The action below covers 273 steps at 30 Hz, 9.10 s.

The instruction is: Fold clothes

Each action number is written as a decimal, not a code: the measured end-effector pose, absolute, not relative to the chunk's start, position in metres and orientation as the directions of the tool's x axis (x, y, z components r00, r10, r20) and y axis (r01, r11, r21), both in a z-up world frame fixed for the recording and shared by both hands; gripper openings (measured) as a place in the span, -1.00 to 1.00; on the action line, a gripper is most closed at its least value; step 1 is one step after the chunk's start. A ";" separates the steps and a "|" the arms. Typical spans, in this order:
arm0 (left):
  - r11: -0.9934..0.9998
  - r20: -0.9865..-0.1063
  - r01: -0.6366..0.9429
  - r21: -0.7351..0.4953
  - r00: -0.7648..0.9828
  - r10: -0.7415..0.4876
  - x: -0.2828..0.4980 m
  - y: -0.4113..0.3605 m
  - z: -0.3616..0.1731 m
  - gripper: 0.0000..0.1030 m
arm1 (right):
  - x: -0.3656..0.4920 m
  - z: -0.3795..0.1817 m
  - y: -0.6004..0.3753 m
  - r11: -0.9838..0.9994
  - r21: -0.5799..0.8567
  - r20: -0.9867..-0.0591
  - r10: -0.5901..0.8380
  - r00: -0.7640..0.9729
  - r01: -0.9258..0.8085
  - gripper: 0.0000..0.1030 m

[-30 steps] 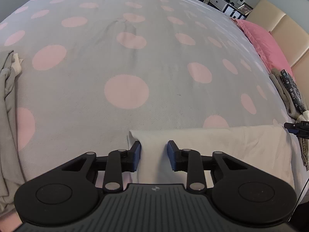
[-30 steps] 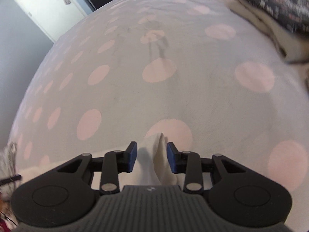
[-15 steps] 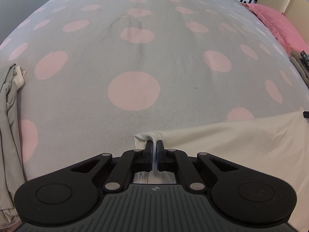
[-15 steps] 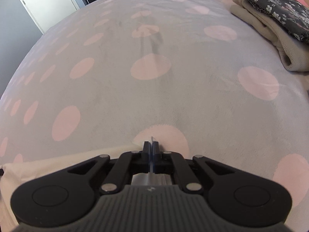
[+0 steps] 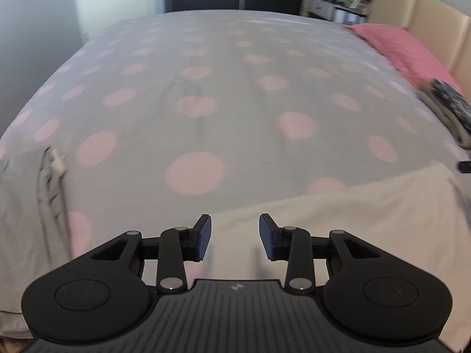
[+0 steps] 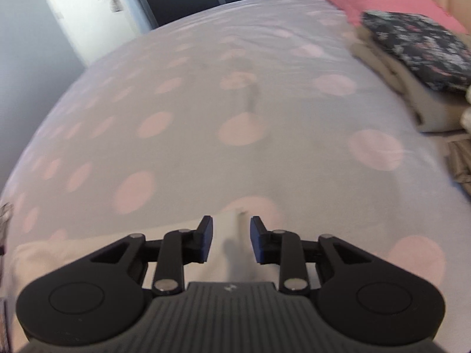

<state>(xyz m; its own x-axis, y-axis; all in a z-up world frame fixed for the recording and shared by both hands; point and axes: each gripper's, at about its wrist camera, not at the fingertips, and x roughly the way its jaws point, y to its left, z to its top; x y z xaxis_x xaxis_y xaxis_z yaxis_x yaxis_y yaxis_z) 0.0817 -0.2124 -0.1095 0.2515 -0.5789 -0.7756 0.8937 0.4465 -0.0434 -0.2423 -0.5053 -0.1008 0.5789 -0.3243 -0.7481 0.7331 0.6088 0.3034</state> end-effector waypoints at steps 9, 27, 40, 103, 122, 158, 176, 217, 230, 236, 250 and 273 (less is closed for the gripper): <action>0.352 -0.853 0.934 0.052 0.225 -0.471 0.028 -0.223 -0.151 -0.56 | -0.236 -0.123 -0.456 0.713 0.251 -0.818 -0.205 0.537 0.655 -0.40; 0.342 -0.842 0.939 -0.029 0.161 -0.515 -0.067 -0.170 -0.143 -0.58 | -0.282 -0.115 -0.388 0.802 0.252 -0.841 -0.094 0.532 0.541 -0.50; 0.278 -0.886 0.961 0.004 0.132 -0.444 -0.134 -0.169 -0.171 -0.57 | -0.274 -0.129 -0.320 0.820 0.174 -0.883 -0.115 0.456 0.545 -0.30; 0.411 -0.913 0.910 0.045 0.205 -0.353 -0.066 -0.265 -0.160 -0.14 | -0.188 -0.120 -0.545 0.666 0.241 -0.863 -0.186 0.469 0.706 -0.86; 0.548 -0.887 0.836 -0.027 0.233 -0.399 -0.020 -0.200 -0.140 -0.15 | -0.131 -0.009 -0.423 0.758 0.455 -0.797 0.113 0.593 0.467 -0.86; 0.628 -0.854 0.767 -0.129 0.236 -0.463 0.062 -0.182 -0.141 -0.21 | 0.064 -0.088 -0.345 0.801 0.482 -0.814 0.260 0.519 0.354 -0.31; 0.612 -0.793 0.754 -0.240 0.211 -0.572 0.062 -0.204 -0.133 -0.01 | -0.106 -0.073 -0.372 0.779 0.381 -0.841 0.067 0.537 0.499 -0.08; 0.554 -0.726 0.820 -0.142 0.294 -0.621 0.033 -0.216 -0.127 -0.95 | -0.173 -0.058 -0.213 0.931 0.237 -0.847 0.059 0.529 0.277 -0.11; 0.566 -0.734 0.813 -0.136 0.302 -0.609 0.034 -0.216 -0.128 -0.95 | -0.133 -0.105 -0.157 0.975 0.031 -0.910 -0.063 0.410 0.220 0.18; 0.571 -0.744 0.815 -0.096 0.322 -0.586 0.028 -0.221 -0.134 -0.95 | -0.139 -0.107 -0.170 0.969 0.059 -0.908 -0.049 0.417 0.241 -0.79; 0.460 -0.724 0.867 -0.189 0.194 -0.662 0.052 -0.231 -0.093 -0.96 | -0.142 -0.045 -0.200 0.929 0.299 -0.836 0.145 0.529 0.219 -0.90; 0.466 -0.798 0.864 -0.188 0.142 -0.585 0.115 -0.227 -0.145 -0.96 | -0.071 -0.094 -0.201 0.846 0.512 -0.784 0.390 0.483 0.149 -0.29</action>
